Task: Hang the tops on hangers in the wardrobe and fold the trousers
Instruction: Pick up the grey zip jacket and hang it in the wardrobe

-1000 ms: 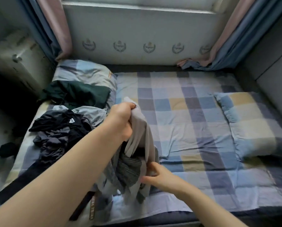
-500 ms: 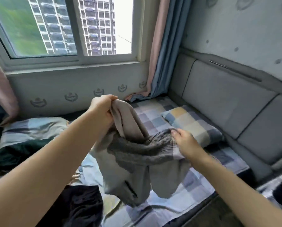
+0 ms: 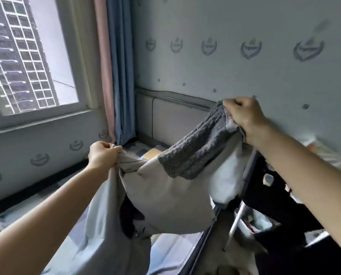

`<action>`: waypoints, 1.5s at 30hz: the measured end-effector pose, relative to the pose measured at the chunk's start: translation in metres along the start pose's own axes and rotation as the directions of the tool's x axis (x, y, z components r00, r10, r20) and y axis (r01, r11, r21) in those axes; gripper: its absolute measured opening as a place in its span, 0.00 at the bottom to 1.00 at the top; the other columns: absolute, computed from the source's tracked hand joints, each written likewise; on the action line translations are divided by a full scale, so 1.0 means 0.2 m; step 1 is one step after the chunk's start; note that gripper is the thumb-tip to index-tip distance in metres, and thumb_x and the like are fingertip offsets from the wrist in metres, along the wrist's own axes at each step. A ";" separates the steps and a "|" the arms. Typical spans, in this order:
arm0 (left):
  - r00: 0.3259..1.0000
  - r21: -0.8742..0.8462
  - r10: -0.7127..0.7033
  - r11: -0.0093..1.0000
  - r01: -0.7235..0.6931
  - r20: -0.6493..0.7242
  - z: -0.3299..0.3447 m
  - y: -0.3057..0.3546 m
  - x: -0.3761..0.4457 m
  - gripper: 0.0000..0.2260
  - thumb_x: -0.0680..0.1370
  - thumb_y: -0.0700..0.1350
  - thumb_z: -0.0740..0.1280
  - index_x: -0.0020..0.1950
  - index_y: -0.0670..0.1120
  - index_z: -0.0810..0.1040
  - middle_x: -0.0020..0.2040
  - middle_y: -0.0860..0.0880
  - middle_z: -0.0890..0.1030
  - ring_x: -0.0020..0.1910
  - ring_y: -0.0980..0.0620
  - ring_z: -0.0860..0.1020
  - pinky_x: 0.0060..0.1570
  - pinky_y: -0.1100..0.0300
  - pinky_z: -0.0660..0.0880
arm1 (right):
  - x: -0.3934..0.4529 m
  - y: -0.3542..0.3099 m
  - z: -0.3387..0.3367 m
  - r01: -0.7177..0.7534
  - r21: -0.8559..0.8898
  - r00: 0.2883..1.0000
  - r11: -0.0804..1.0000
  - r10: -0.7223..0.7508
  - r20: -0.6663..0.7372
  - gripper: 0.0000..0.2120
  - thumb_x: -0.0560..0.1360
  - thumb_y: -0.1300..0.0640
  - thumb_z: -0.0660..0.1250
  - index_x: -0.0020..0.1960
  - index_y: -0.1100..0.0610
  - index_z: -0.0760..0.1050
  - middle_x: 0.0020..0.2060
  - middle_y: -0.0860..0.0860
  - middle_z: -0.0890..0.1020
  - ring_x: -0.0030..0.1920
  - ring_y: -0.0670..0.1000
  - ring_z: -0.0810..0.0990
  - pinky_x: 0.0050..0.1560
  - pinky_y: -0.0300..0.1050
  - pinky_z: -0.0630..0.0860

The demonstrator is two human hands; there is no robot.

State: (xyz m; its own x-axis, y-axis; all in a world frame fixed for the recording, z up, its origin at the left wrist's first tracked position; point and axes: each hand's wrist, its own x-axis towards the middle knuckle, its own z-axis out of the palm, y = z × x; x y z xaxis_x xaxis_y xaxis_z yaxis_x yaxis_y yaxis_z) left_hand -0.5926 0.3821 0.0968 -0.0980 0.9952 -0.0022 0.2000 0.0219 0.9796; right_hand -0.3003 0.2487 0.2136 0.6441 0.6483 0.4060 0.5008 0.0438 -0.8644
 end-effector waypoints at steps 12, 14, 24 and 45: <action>0.953 -0.358 0.242 0.919 -0.165 0.184 0.68 0.61 -0.60 0.15 0.74 0.33 0.69 0.46 0.48 0.65 0.44 0.45 0.73 0.39 0.47 0.78 0.24 0.60 0.77 | -0.01 0.61 -0.91 -0.105 -0.458 0.994 0.883 0.112 -0.013 0.13 0.76 0.58 0.64 0.33 0.57 0.71 0.26 0.49 0.72 0.33 0.51 0.70 0.31 0.42 0.63; 0.929 -0.402 0.305 0.893 -0.201 0.212 0.80 0.72 -0.75 0.14 0.74 0.32 0.69 0.43 0.49 0.67 0.44 0.46 0.73 0.36 0.49 0.78 0.25 0.61 0.77 | -0.09 0.68 -1.01 -0.077 -0.563 0.990 0.823 0.132 0.057 0.09 0.77 0.59 0.64 0.41 0.60 0.79 0.33 0.52 0.78 0.39 0.53 0.76 0.36 0.43 0.67; 0.800 -0.488 0.490 0.823 -0.292 0.346 1.28 1.00 -1.39 0.10 0.76 0.36 0.68 0.43 0.49 0.84 0.38 0.49 0.83 0.37 0.52 0.81 0.40 0.60 0.81 | -0.60 0.38 -1.15 0.051 -0.252 0.955 0.966 0.026 0.295 0.29 0.65 0.28 0.63 0.56 0.47 0.67 0.46 0.40 0.77 0.44 0.38 0.78 0.43 0.33 0.73; -0.054 -0.122 0.110 0.866 -0.485 0.992 1.93 0.90 -1.74 0.50 0.66 0.47 0.77 0.79 0.58 0.48 0.75 0.54 0.66 0.73 0.52 0.64 0.66 0.53 0.64 | -0.45 0.41 -2.11 -0.278 0.530 0.882 0.801 0.432 -0.189 0.14 0.75 0.62 0.63 0.35 0.59 0.84 0.33 0.55 0.85 0.33 0.52 0.84 0.34 0.40 0.80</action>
State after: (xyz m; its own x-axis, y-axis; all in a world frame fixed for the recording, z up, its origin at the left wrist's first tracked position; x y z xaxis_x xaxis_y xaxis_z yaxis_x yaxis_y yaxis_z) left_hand -0.1462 0.0767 0.1971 0.9948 0.0434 -0.0919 0.1015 -0.4753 0.8739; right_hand -0.0725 -0.1268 0.2320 0.8936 0.4471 0.0411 -0.0848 0.2579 -0.9624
